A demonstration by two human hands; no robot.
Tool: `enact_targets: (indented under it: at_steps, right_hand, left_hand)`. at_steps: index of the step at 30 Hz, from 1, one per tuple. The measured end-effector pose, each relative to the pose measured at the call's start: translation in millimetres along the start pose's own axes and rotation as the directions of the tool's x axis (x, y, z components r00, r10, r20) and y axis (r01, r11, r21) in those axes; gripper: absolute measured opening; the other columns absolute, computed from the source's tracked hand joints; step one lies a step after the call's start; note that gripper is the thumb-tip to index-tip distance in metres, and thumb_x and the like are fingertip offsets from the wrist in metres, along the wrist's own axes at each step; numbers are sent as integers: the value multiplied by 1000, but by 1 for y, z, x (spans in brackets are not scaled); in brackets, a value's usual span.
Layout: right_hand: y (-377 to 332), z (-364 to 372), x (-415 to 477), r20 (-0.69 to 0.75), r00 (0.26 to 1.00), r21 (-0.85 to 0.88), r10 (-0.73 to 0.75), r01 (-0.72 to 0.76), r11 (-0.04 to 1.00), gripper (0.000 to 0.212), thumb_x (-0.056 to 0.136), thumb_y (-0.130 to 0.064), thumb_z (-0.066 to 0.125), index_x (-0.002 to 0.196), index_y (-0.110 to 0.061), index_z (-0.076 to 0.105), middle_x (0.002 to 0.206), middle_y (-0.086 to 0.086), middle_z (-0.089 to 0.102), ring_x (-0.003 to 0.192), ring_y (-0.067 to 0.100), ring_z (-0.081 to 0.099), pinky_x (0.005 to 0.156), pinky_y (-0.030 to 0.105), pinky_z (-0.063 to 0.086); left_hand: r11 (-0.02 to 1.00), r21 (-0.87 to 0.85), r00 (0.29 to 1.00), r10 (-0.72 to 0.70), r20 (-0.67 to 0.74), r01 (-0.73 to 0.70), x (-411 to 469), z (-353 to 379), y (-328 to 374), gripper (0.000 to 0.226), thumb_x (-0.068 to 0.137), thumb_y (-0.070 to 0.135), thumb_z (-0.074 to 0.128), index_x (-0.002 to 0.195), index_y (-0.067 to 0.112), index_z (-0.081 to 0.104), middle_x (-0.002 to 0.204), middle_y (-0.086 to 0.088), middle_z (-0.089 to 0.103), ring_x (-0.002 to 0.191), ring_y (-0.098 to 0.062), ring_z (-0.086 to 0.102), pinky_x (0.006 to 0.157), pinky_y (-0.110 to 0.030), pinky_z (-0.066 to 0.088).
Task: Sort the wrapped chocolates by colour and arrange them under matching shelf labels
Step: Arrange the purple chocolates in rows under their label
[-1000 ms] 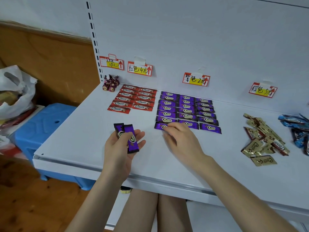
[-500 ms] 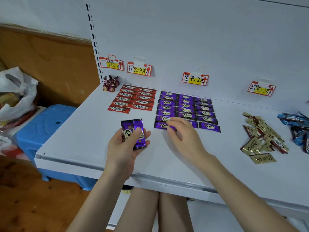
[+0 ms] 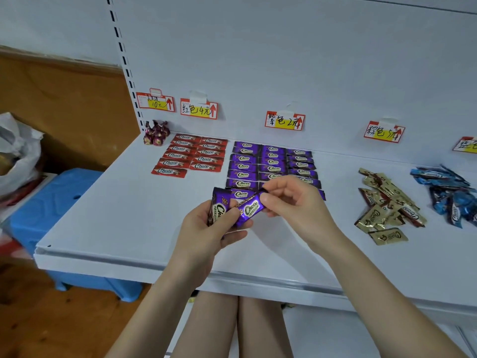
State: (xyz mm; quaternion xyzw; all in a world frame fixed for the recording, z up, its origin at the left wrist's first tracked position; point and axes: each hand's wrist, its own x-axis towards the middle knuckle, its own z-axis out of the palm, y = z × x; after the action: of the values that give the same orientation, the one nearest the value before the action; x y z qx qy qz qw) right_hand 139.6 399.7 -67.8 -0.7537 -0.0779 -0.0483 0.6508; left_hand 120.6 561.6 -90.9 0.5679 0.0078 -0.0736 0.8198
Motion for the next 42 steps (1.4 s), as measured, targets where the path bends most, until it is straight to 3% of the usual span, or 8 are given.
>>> enact_targets:
  at_steps: [2, 5, 9, 14, 17, 20, 23, 42]
  right_hand:
    - [3, -6, -4, 15, 1000, -77, -13, 14, 997, 22, 82, -1, 65, 84, -23, 60, 70, -14, 67, 66, 0, 63, 60, 15, 50]
    - [5, -16, -11, 107, 984, -289, -145, 170, 942, 28, 79, -9, 70, 93, -32, 61, 97, -19, 62, 90, -3, 58, 73, 17, 50]
    - [15, -26, -13, 230, 952, -460, -202, 289, 840, 20, 77, -13, 72, 97, -14, 70, 98, -18, 61, 95, -7, 54, 78, 7, 41]
    - [39, -46, -1, 10, 981, -567, -195, 166, 807, 17, 77, -9, 72, 95, -8, 70, 93, -8, 62, 88, -5, 52, 74, 1, 36]
    - [55, -49, 10, -60, 988, -695, -142, 60, 717, 16, 80, -15, 69, 96, -10, 69, 96, -4, 62, 93, 11, 53, 75, 12, 36]
    - [65, -41, 11, -43, 984, -793, -173, 72, 605, 16, 84, -16, 64, 98, -12, 69, 106, -2, 62, 102, 16, 52, 79, 16, 33]
    - [67, -32, 3, -52, 963, -819, -266, 111, 564, 13, 84, -16, 62, 95, -14, 69, 102, -4, 61, 96, 13, 51, 75, 17, 36]
    - [67, -27, 5, 14, 976, -836, -218, 131, 532, 22, 89, -22, 57, 106, -12, 66, 111, 0, 60, 103, 18, 51, 81, 20, 37]
  left_hand:
    - [1000, 26, 1000, 9, -9, -8, 1, 0, -2, 9, 86, 8, 59, 94, 10, 64, 78, -4, 74, 69, -18, 71, 59, -22, 56]
    - [997, 80, 1000, 9, 14, -10, 3, 2, -4, 10, 85, 11, 61, 94, 12, 65, 79, -4, 74, 68, -17, 71, 58, -20, 54]
    - [994, 109, 1000, -5, 11, 4, 7, 6, -6, 11, 85, 16, 62, 95, 13, 64, 79, -3, 74, 70, -17, 71, 57, -21, 55]
    - [996, 89, 990, -19, -138, 32, 13, 4, -8, 12, 96, 25, 47, 97, 18, 57, 80, 1, 74, 74, -18, 72, 55, -23, 56]
    - [989, 146, 983, 22, -184, 6, 15, -1, -7, 15, 98, 21, 42, 94, 17, 57, 74, 4, 73, 67, -15, 71, 52, -21, 54]
    - [967, 249, 969, 110, -222, -53, 16, -3, -12, 15, 97, 20, 45, 89, 18, 58, 67, 7, 70, 55, -10, 65, 48, -20, 52]
    - [961, 268, 958, 135, -254, -65, 18, -4, -15, 16, 97, 19, 47, 86, 16, 59, 63, 7, 66, 50, -9, 60, 45, -21, 49]
    - [977, 207, 964, 106, -245, -55, 16, -6, -15, 17, 96, 13, 47, 89, 20, 60, 68, 6, 68, 55, -9, 62, 48, -21, 51]
